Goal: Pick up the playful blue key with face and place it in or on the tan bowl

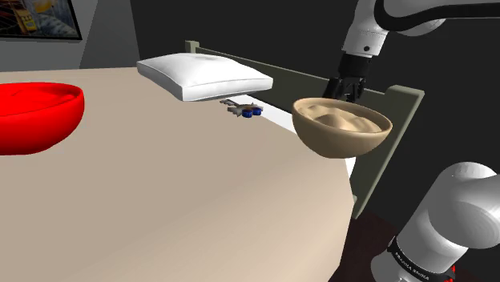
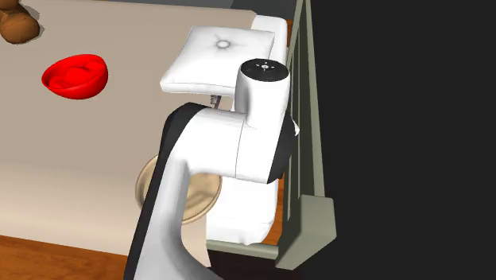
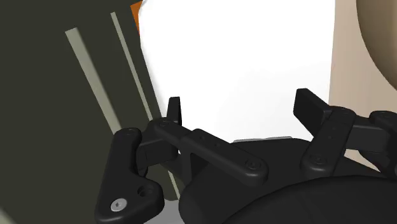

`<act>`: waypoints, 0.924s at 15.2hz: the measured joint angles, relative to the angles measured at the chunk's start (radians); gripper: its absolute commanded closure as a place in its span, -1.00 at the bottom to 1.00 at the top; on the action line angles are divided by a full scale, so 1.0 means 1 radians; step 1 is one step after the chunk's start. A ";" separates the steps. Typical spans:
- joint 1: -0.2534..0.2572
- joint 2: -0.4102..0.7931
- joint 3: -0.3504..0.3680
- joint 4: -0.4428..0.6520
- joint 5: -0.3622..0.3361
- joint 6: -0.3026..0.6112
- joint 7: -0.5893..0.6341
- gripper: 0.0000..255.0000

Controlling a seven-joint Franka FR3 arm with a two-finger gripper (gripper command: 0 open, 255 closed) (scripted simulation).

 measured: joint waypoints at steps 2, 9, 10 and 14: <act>-0.003 0.014 0.013 0.009 0.007 0.005 0.025 -1.00; -0.051 0.203 0.177 0.157 0.071 0.054 0.411 -1.00; -0.060 0.240 0.202 0.187 0.074 0.063 0.472 -1.00; -0.098 0.396 0.276 0.327 0.062 0.078 0.704 -1.00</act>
